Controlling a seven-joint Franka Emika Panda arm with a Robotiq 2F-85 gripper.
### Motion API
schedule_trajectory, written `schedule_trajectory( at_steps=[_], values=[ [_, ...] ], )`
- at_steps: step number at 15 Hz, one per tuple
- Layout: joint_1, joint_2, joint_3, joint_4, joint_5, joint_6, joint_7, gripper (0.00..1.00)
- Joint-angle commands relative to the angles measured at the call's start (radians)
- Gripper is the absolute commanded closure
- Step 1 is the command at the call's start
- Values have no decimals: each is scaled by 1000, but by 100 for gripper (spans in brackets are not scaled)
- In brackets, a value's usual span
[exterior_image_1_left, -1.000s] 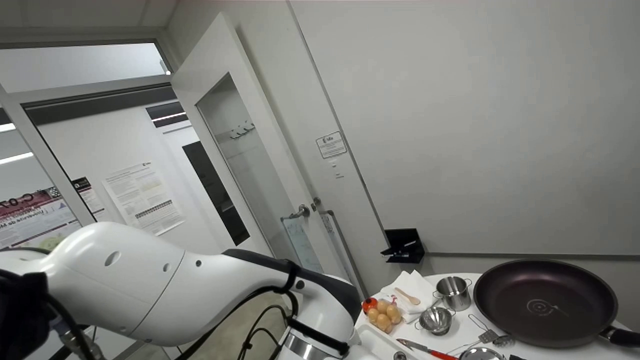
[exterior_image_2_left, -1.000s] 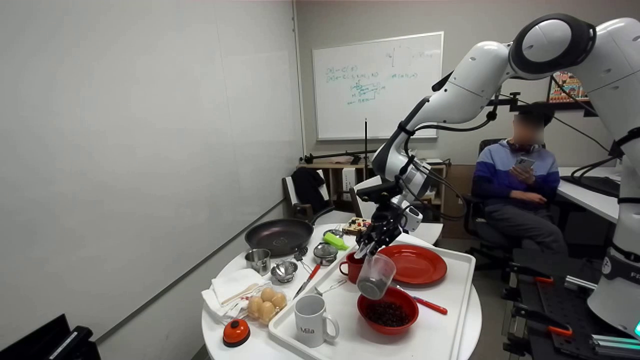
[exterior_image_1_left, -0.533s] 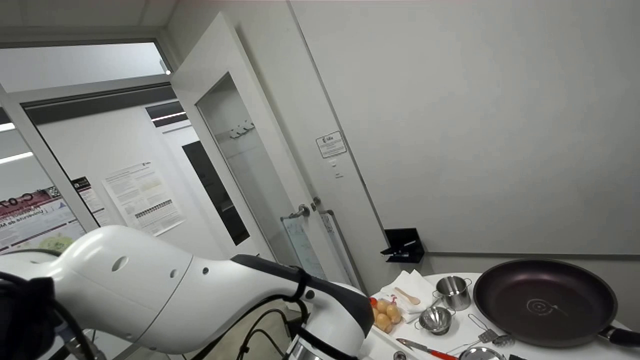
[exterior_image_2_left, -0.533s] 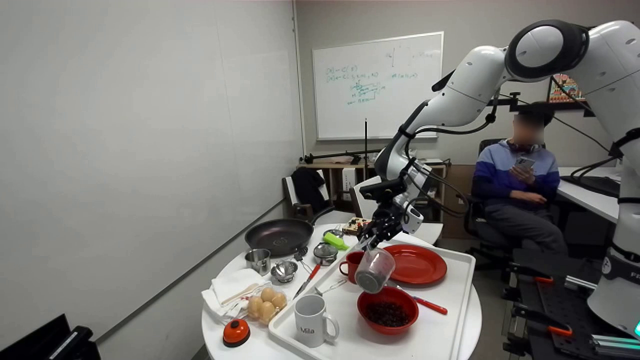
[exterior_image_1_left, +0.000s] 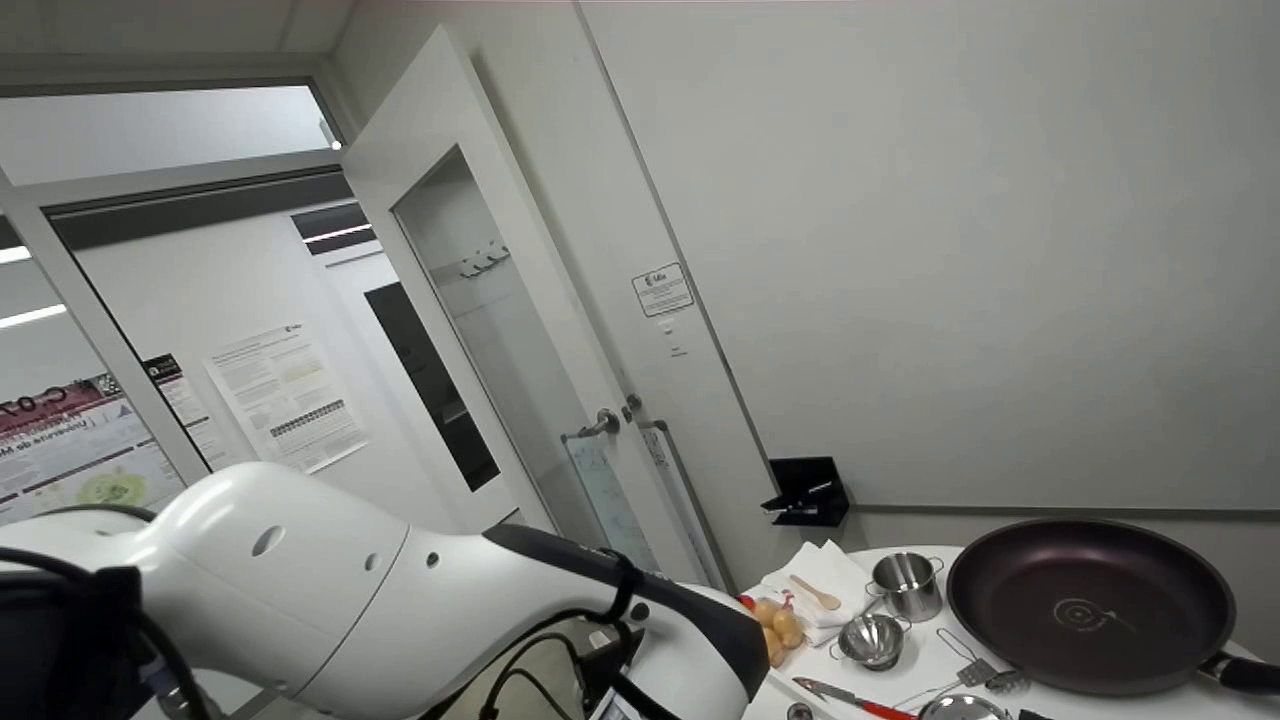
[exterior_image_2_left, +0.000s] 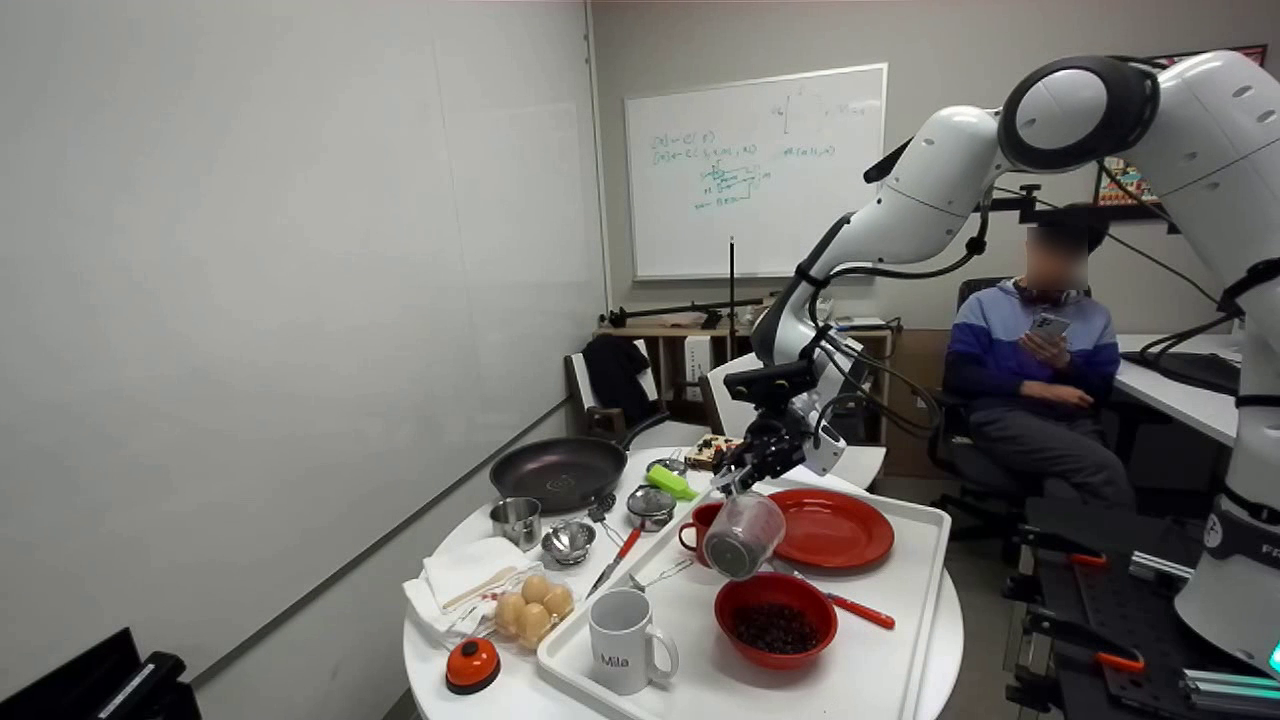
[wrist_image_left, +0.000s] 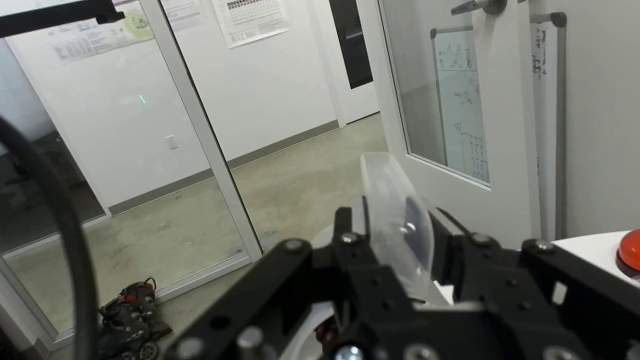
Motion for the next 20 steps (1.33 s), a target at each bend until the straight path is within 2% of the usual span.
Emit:
schedule_trajectory(
  at_steps=[1, 20],
  values=[
    [0, 23, -16, 19, 29, -64, -41, 89],
    [-4, 56, -38, 41, 32, -191, -93, 89]
  ],
)
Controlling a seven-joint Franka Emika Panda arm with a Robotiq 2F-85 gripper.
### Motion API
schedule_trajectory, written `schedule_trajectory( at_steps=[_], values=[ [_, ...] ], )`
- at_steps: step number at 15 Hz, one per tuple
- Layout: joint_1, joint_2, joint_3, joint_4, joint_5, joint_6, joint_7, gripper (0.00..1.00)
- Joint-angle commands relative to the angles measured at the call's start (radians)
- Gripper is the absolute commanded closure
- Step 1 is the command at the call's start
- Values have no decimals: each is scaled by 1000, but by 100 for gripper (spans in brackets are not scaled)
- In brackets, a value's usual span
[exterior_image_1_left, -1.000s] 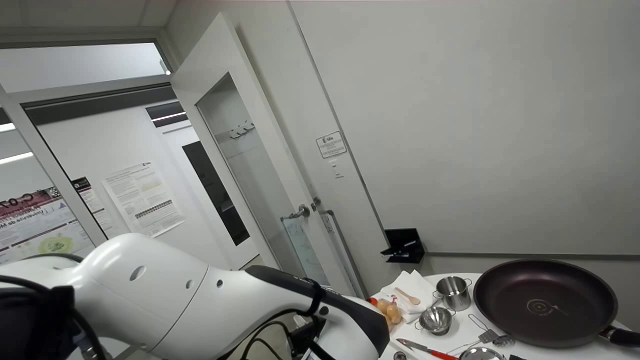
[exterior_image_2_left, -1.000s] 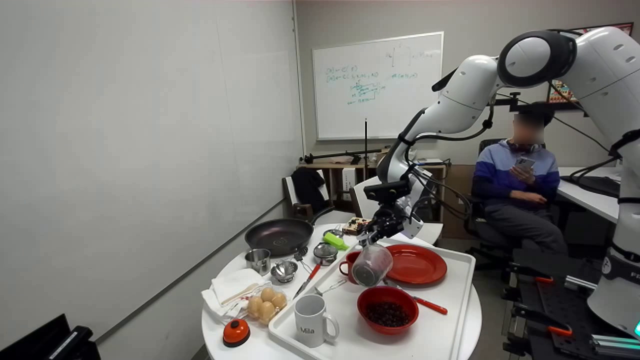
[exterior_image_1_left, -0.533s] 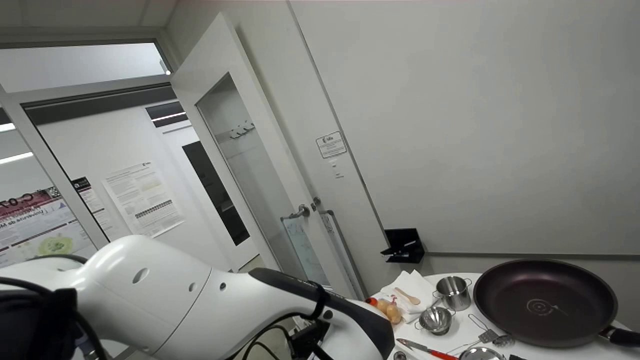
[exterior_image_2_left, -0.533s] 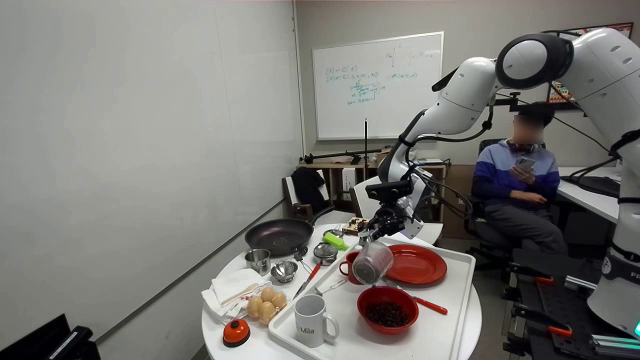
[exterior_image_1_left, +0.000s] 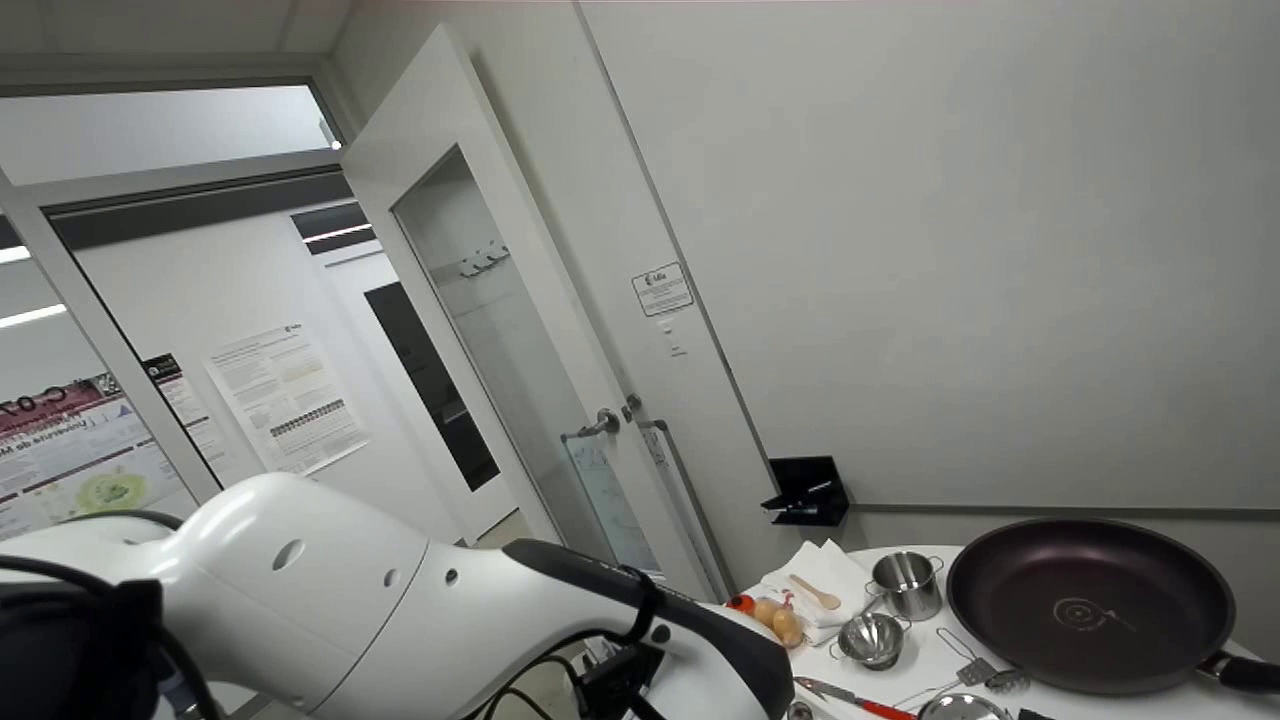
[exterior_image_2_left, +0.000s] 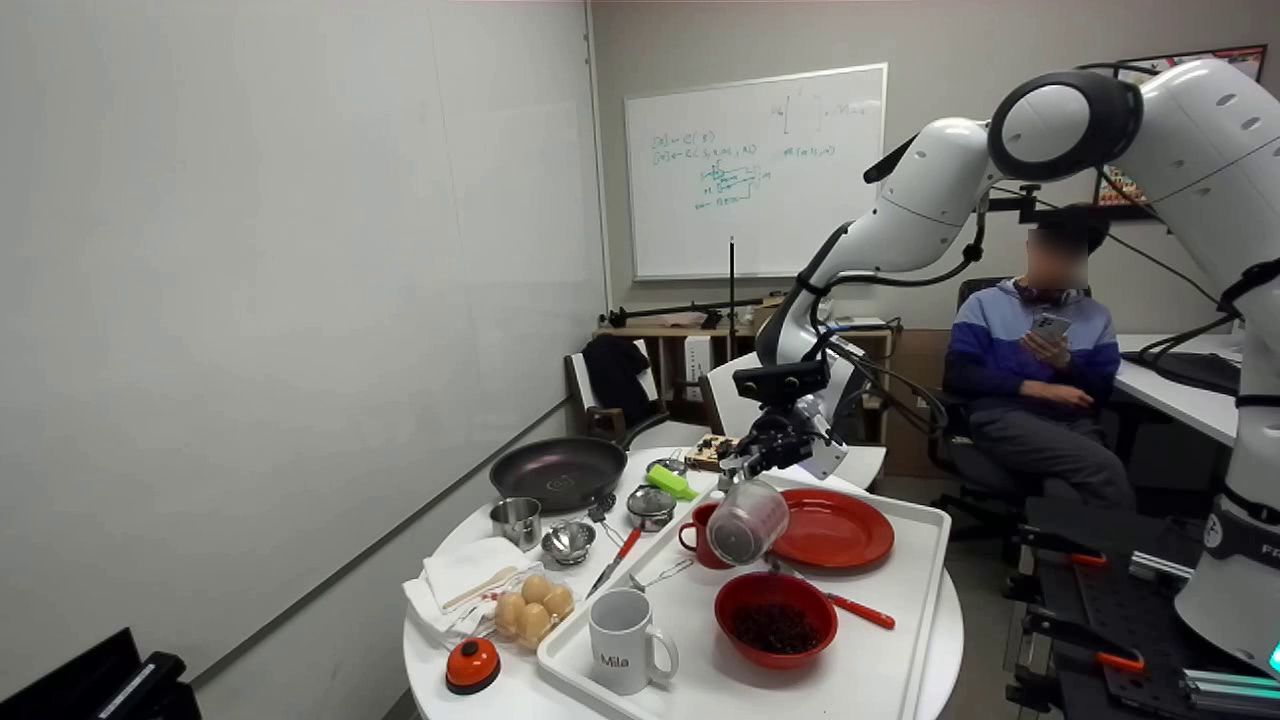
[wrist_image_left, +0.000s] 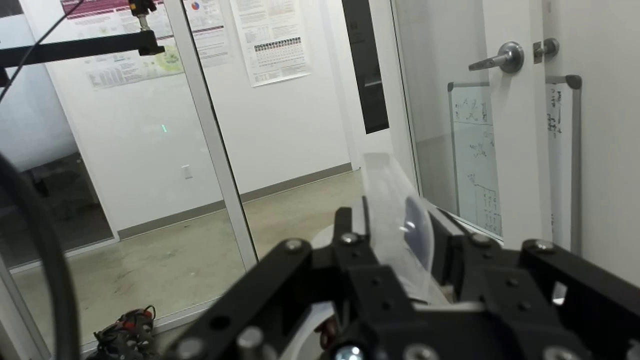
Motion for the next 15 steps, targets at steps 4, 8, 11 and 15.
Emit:
schedule_trajectory(
  at_steps=[4, 8, 11, 15],
  values=[
    [3, 28, -7, 39, 21, -56, -3, 89],
    [4, 34, -8, 51, 23, -57, 1, 89],
    [2, 37, -7, 59, 24, -61, -1, 89],
    [-4, 43, -9, 69, 22, -84, 1, 89]
  ],
)
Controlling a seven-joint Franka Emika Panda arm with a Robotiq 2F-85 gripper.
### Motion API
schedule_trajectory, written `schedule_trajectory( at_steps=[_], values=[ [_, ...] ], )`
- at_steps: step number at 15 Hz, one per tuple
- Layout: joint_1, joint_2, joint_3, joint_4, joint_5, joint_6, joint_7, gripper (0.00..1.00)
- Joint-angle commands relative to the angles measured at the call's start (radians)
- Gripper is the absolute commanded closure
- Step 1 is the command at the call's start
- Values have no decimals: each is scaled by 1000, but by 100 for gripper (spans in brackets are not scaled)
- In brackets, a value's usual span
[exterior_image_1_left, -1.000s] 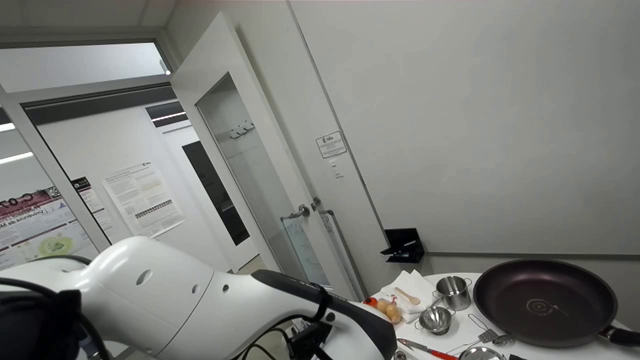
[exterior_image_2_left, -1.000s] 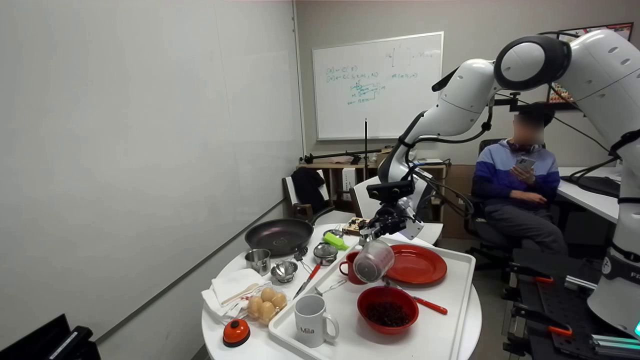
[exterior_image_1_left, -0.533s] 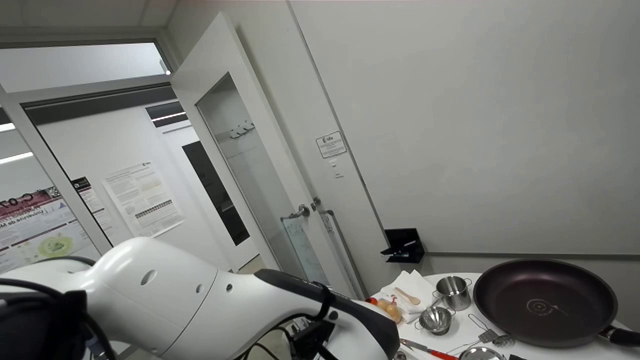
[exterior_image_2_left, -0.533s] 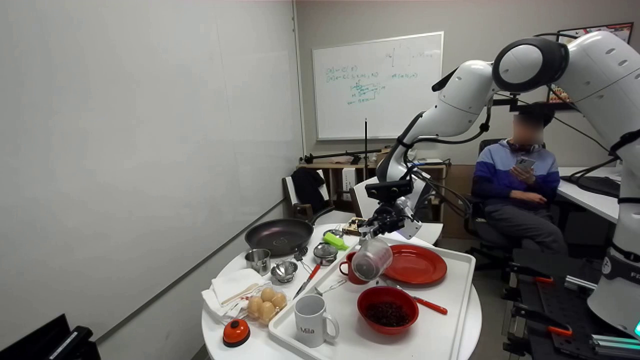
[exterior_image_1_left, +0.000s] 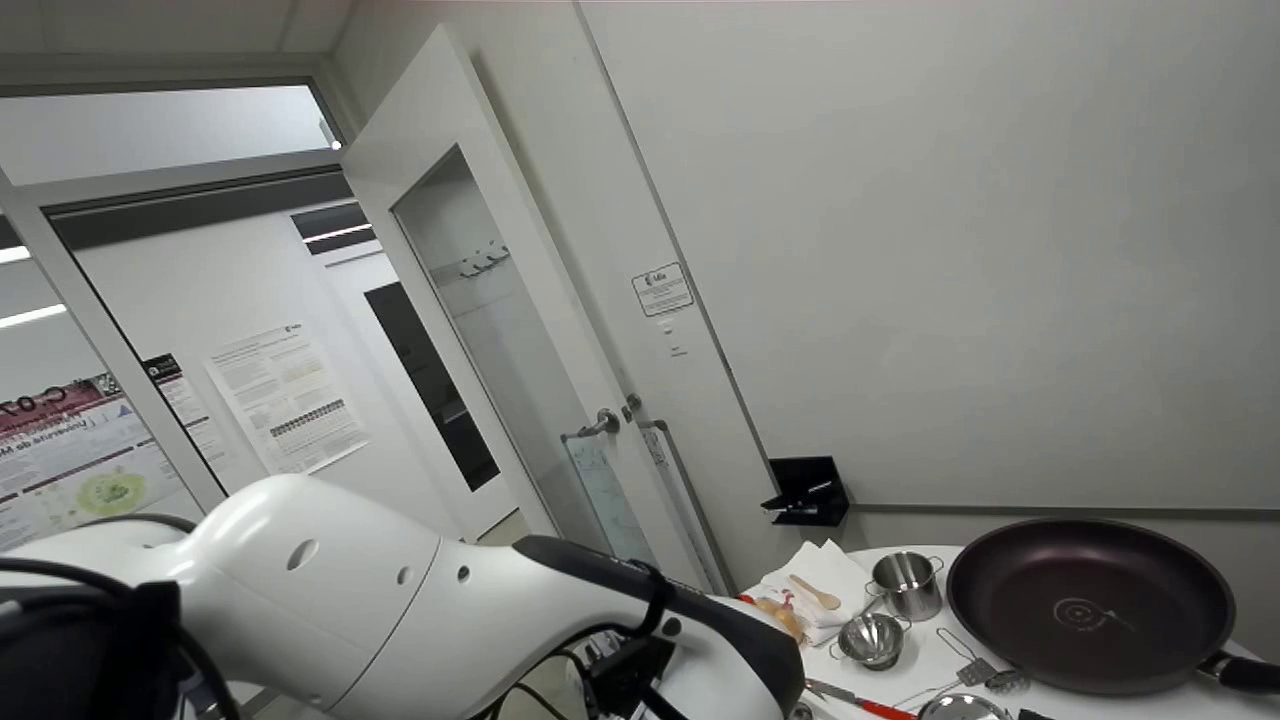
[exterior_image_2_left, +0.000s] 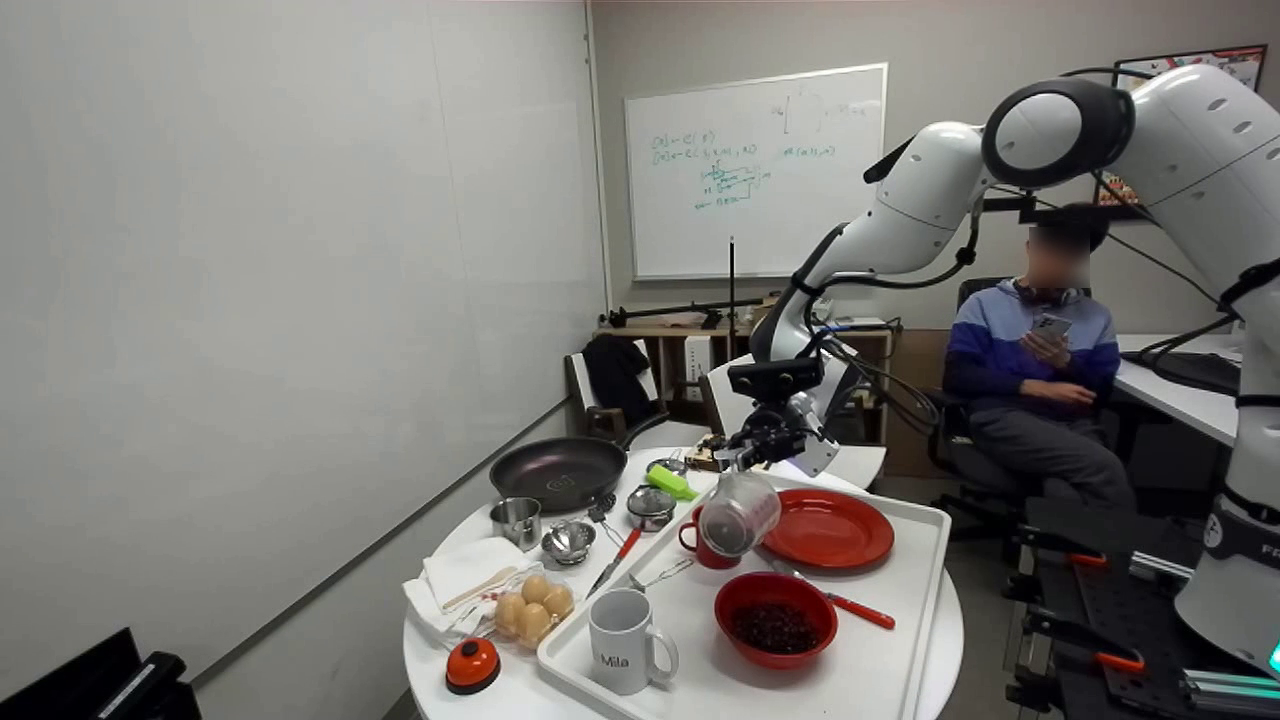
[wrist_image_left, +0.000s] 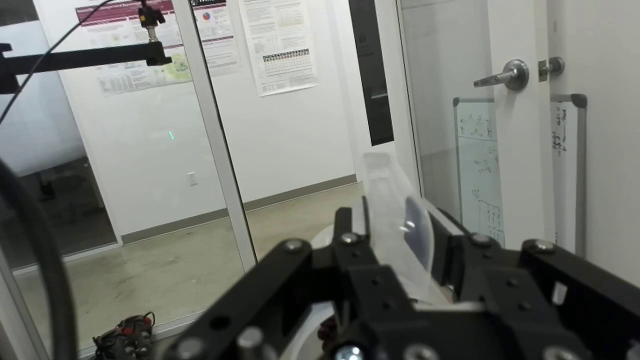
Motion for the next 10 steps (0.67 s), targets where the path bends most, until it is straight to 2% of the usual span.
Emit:
schedule_trajectory(
  at_steps=[1, 10],
  values=[
    [-5, 21, -7, 26, 20, -52, 3, 89],
    [-21, 43, -16, 38, 29, -97, 0, 89]
  ],
)
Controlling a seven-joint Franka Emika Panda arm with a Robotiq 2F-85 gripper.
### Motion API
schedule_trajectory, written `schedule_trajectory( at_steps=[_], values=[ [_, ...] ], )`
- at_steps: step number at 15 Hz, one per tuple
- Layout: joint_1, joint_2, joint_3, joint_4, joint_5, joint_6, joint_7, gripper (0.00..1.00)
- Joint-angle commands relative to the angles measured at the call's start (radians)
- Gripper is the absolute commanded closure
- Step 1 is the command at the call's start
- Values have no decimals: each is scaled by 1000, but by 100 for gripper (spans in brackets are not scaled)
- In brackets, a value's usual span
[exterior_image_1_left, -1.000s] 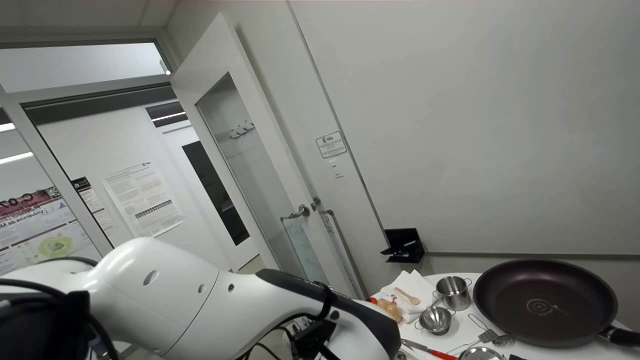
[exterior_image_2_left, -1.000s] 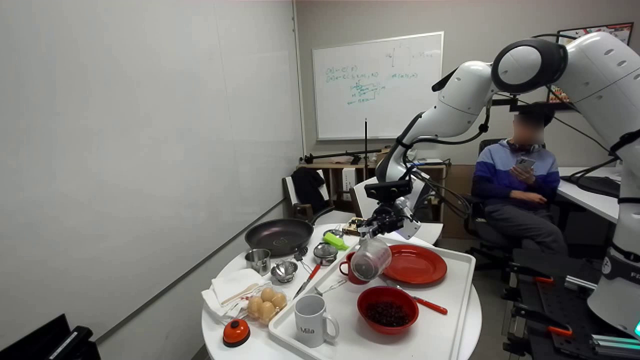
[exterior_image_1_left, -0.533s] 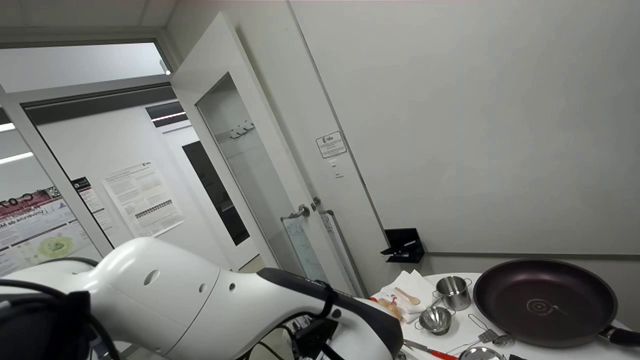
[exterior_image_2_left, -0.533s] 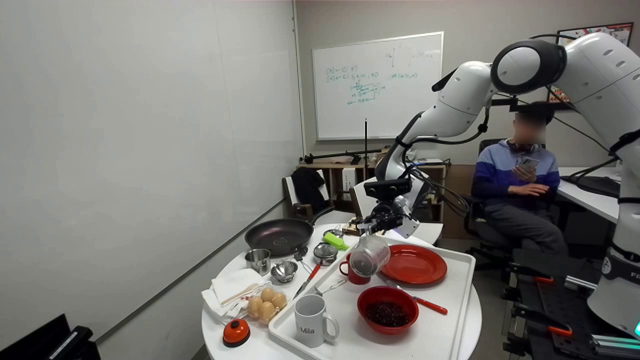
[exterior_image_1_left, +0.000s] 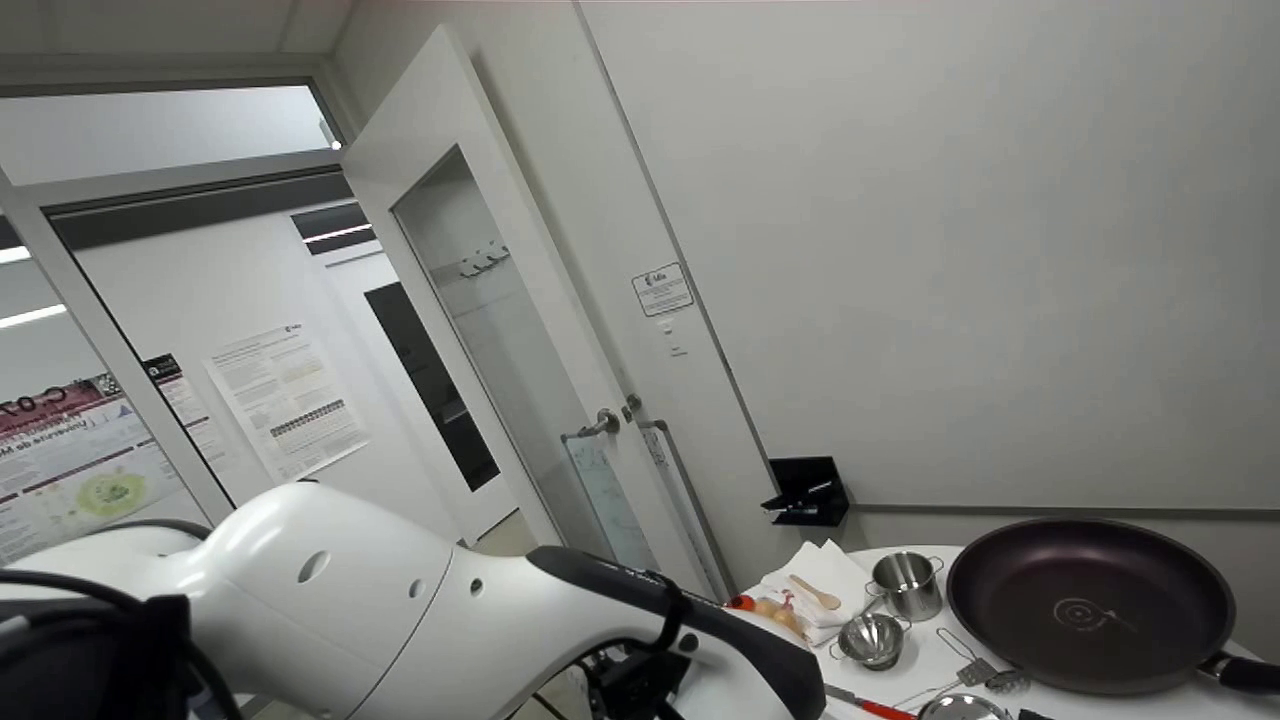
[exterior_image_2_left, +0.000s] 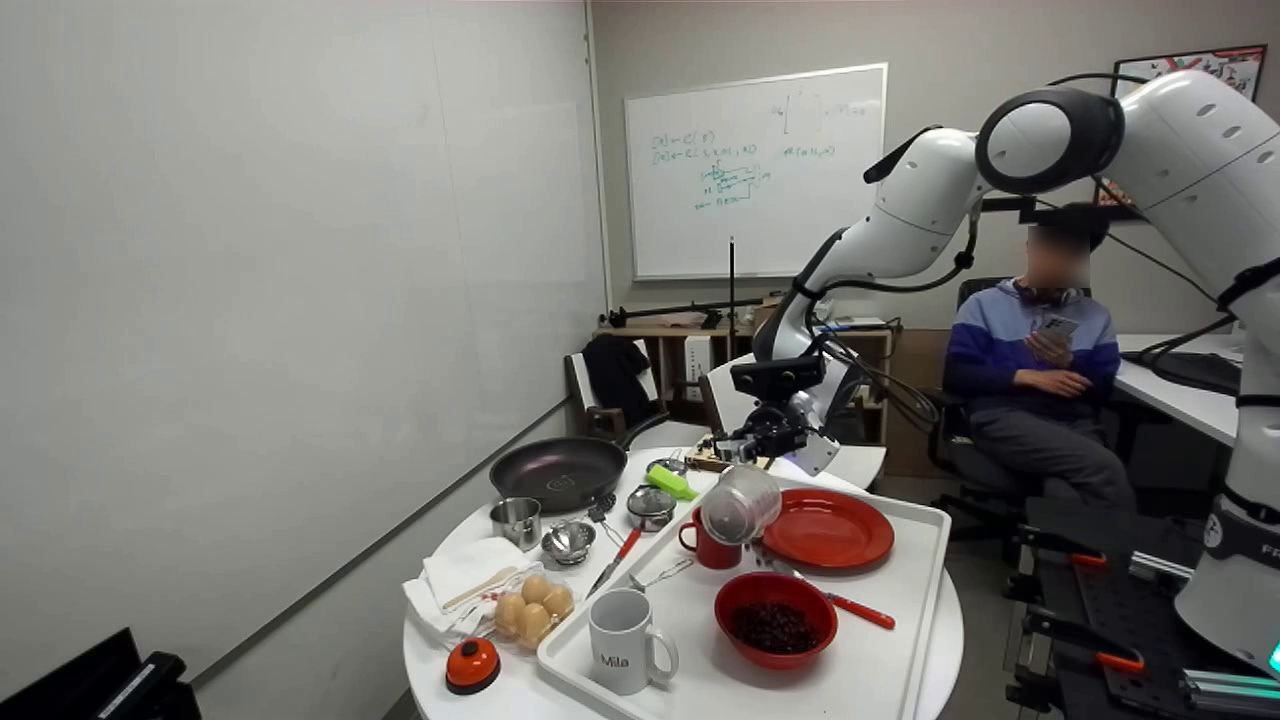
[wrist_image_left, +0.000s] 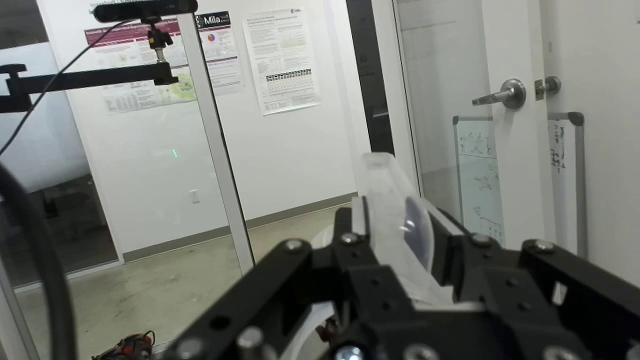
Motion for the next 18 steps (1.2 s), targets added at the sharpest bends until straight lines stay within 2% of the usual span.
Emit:
schedule_trajectory(
  at_steps=[1, 3, 13, 18],
  values=[
    [-2, 20, -8, 19, 26, -39, 0, 89],
    [2, 14, -10, 13, 34, -24, 3, 89],
    [107, -44, -30, -1, -37, 252, 126, 89],
    [180, -73, -30, 5, -120, 445, 229, 89]
  ],
)
